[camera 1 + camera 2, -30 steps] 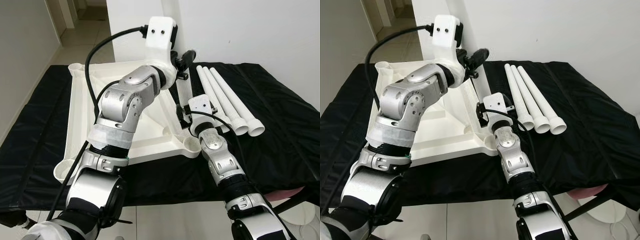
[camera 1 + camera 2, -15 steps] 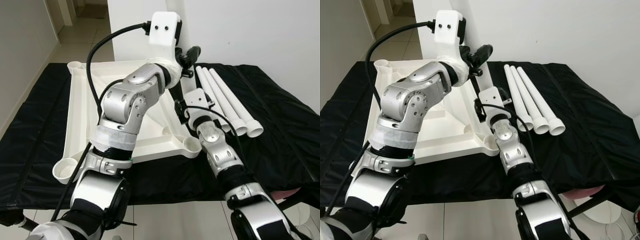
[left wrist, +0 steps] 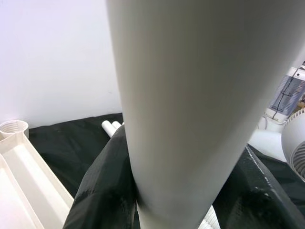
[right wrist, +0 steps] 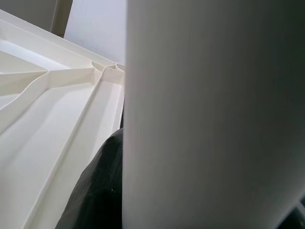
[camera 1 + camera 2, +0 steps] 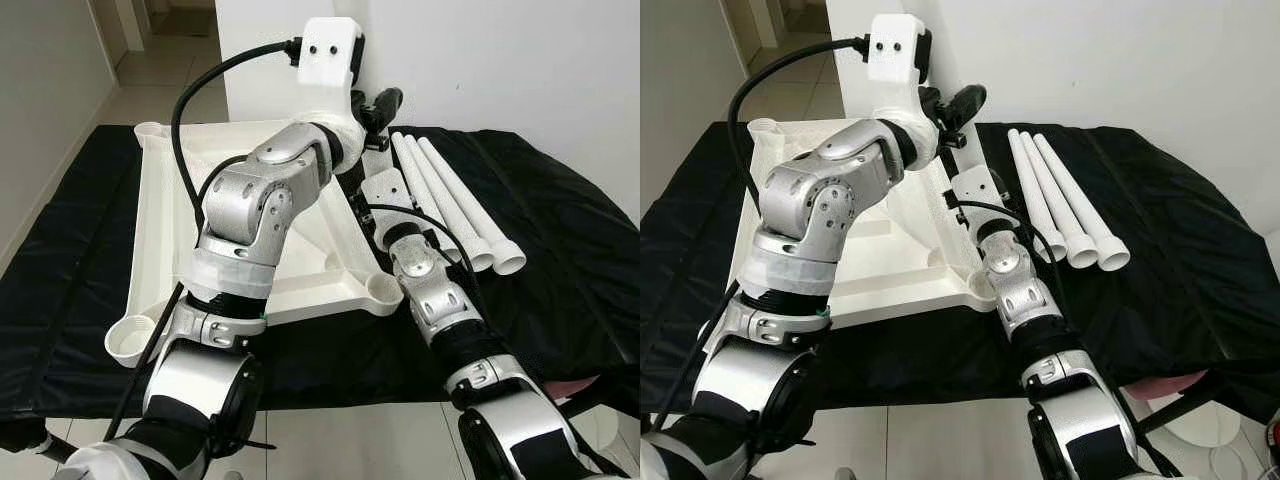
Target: Building children table
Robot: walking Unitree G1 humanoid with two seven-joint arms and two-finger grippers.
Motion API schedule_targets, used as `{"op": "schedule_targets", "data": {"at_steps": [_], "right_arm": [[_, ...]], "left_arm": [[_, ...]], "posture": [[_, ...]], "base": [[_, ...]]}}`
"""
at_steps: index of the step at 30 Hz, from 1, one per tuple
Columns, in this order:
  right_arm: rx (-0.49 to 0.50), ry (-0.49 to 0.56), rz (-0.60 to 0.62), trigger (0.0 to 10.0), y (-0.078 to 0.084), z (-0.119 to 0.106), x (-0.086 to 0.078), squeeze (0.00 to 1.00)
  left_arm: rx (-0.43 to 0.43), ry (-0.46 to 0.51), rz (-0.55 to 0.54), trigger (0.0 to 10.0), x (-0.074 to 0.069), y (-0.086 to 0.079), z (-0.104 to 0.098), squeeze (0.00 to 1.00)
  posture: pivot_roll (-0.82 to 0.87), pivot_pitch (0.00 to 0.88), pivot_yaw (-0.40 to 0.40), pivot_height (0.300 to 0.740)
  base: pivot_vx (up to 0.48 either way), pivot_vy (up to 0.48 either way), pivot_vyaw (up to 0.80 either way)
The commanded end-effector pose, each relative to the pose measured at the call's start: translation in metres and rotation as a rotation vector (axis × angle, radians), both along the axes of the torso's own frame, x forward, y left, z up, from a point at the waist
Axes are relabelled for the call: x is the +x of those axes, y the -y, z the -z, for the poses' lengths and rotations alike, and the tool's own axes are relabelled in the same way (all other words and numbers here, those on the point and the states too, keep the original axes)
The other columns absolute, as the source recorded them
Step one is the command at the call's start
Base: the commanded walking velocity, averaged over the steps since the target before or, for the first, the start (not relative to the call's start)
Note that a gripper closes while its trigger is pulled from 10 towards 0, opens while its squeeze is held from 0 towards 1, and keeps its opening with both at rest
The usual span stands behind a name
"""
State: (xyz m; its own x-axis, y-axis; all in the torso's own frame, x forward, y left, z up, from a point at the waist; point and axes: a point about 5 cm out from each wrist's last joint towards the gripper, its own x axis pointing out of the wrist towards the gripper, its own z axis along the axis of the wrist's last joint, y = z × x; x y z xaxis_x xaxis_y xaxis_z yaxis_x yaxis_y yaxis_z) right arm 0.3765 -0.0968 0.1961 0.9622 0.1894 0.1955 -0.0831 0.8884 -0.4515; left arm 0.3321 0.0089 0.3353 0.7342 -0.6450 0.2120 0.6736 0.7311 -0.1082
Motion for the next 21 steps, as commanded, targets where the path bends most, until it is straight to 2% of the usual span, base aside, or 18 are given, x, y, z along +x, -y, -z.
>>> {"op": "schedule_targets", "data": {"at_steps": [1,8,9,12,13,15,17,18,19,20,21], "right_arm": [[-0.040,-0.007,-0.028,0.0,-0.0060,0.0043,-0.0017,0.00],[-0.005,-0.015,-0.014,0.0,-0.0037,0.0057,-0.0004,0.00],[0.017,-0.016,-0.013,0.0,-0.0034,0.0053,-0.0005,0.00],[0.017,-0.016,-0.013,0.0,-0.0034,0.0053,-0.0005,0.00],[0.054,-0.020,-0.007,0.0,-0.0028,0.0047,-0.0005,0.00],[0.184,-0.046,0.000,0.0,-0.0017,0.0041,-0.0008,0.00],[0.184,-0.046,0.000,0.0,-0.0017,0.0041,-0.0008,0.00],[0.249,-0.064,0.005,0.0,-0.0007,0.0044,-0.0008,0.00],[0.295,-0.080,0.008,0.0,0.0001,0.0048,-0.0006,0.00],[0.295,-0.080,0.008,0.0,0.0001,0.0048,-0.0006,0.00],[0.345,-0.093,0.006,10.0,0.0008,0.0041,-0.0003,0.00]], "left_arm": [[-0.010,0.057,0.037,10.0,-0.0093,0.0083,-0.0164,0.00],[-0.012,0.062,0.035,10.0,-0.0096,0.0083,-0.0174,0.00],[-0.016,0.062,0.044,10.0,-0.0097,0.0089,-0.0174,0.63],[-0.016,0.062,0.044,10.0,-0.0097,0.0089,-0.0174,0.63],[-0.030,0.057,0.070,10.0,-0.0105,0.0104,-0.0170,1.00],[-0.040,0.061,0.098,10.0,-0.0118,0.0120,-0.0173,1.00],[-0.040,0.061,0.098,10.0,-0.0118,0.0120,-0.0173,1.00],[-0.044,0.062,0.111,10.0,-0.0126,0.0126,-0.0174,1.00],[-0.045,0.066,0.118,10.0,-0.0132,0.0128,-0.0178,0.00],[-0.045,0.066,0.118,10.0,-0.0132,0.0128,-0.0178,0.00],[-0.052,0.074,0.122,10.0,-0.0138,0.0125,-0.0182,0.00]], "posture": [[-0.02,0.000,-0.033,0.740],[-0.02,0.000,-0.032,0.740],[-0.02,0.000,-0.031,0.740],[-0.02,0.000,-0.031,0.740],[-0.03,0.000,-0.030,0.740],[-0.03,0.000,-0.031,0.740],[-0.03,0.000,-0.031,0.740],[-0.03,0.000,-0.031,0.740],[-0.03,0.000,-0.031,0.740],[-0.03,0.000,-0.031,0.740],[-0.03,0.000,-0.031,0.740]], "base": [[0.000,0.000,0.00],[0.000,0.000,0.00],[0.000,0.000,0.00],[0.000,0.000,0.00],[0.000,0.000,0.00],[0.000,0.000,0.00],[0.000,0.000,0.00],[0.000,0.000,0.00],[0.000,0.000,0.00],[0.000,0.000,0.00],[0.000,0.000,0.00]]}}
